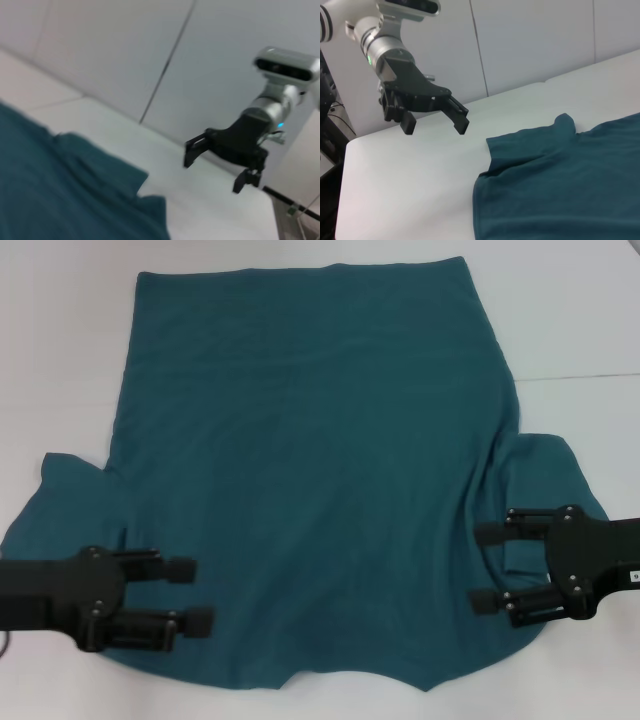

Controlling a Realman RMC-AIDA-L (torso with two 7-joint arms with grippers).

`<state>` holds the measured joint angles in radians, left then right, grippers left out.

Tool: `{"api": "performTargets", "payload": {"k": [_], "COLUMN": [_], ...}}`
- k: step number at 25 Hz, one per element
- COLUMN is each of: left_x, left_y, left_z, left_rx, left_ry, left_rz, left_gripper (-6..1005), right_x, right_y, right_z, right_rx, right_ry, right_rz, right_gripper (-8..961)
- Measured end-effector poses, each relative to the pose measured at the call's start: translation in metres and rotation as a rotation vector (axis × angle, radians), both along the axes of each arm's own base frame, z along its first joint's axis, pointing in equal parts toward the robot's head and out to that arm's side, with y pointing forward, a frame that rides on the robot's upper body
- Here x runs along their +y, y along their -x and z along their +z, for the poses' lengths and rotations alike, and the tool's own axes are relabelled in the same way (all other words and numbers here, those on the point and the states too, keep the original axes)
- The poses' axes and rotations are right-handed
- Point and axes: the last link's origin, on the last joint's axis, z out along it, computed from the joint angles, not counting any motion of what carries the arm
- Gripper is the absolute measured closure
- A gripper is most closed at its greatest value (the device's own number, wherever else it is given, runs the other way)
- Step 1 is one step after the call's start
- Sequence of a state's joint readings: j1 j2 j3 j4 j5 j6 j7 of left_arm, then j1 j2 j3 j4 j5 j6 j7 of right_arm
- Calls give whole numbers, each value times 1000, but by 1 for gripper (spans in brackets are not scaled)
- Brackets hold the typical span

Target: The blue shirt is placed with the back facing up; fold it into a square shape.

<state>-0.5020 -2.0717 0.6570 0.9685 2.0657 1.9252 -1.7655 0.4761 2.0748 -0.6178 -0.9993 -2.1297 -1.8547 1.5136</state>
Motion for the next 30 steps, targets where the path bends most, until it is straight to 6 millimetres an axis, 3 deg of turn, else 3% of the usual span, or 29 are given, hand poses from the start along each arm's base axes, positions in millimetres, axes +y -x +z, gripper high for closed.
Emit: {"api": "performTargets", "payload": {"k": [8,20,30], "left_x": [3,24,32], "left_y": [3,45,64], "left_z": [25,61,62], "left_rx": [126,260,400], "left_ry": [91,-34,-83], "left_rz": [141,496,584], "left_gripper": [146,148,161], "right_x": [1,5,6], "right_y": [1,8,9], "right_z": [0,-2,-1], "right_rx": [2,10,10], "right_ry": [-1,-5,-3], "right_rz": [-2,23,24], "right_gripper": [44,45,45]}}
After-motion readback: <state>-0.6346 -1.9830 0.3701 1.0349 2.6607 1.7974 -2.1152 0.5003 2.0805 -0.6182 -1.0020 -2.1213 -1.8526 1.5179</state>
